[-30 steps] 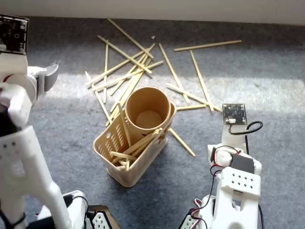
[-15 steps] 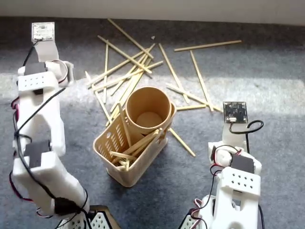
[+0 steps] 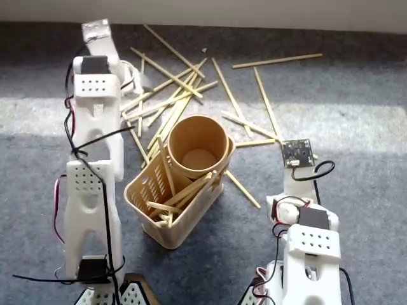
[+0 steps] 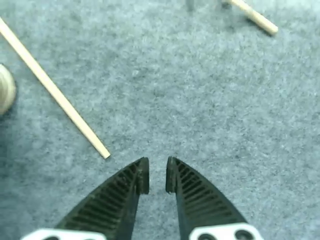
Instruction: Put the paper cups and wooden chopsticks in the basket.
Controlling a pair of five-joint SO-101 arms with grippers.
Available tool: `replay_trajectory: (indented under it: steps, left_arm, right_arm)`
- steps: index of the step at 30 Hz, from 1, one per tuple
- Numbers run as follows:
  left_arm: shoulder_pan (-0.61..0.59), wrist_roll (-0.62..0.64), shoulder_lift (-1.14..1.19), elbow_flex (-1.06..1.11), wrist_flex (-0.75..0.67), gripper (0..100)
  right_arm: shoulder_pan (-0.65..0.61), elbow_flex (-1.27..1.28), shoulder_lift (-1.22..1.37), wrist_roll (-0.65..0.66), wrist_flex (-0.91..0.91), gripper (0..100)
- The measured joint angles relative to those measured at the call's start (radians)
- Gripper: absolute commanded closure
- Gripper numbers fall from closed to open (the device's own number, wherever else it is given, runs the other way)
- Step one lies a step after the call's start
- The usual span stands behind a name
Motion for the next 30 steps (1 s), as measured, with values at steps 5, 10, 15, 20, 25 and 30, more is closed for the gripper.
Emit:
replay_trajectory:
  steps: [5, 10, 15, 20, 25, 30]
  left_arm:
    - [0.002, -0.402, 0.092, -0.178, 0.025, 66]
    - [-0.006, -0.842, 0.114, -0.195, 0.028, 66]
    - [-0.011, -1.017, 0.166, -0.199, 0.028, 66]
    - [-0.011, -1.036, 0.273, -0.204, -0.048, 66]
    - [-0.003, -1.04, 0.342, -0.23, -0.097, 77]
    - [0.008, -1.04, 0.354, -0.244, -0.098, 98]
  right_arm:
    - [0.0, 0.028, 0.0, 0.0, 0.0, 92.6]
    - [0.0, 0.034, 0.0, 0.0, 0.0, 92.6]
    - [0.0, 0.034, 0.0, 0.0, 0.0, 92.6]
    - [0.0, 0.037, 0.0, 0.0, -0.018, 92.6]
    - [0.0, 0.037, 0.0, 0.0, -0.023, 92.6]
    - [0.0, 0.037, 0.0, 0.0, -0.025, 92.6]
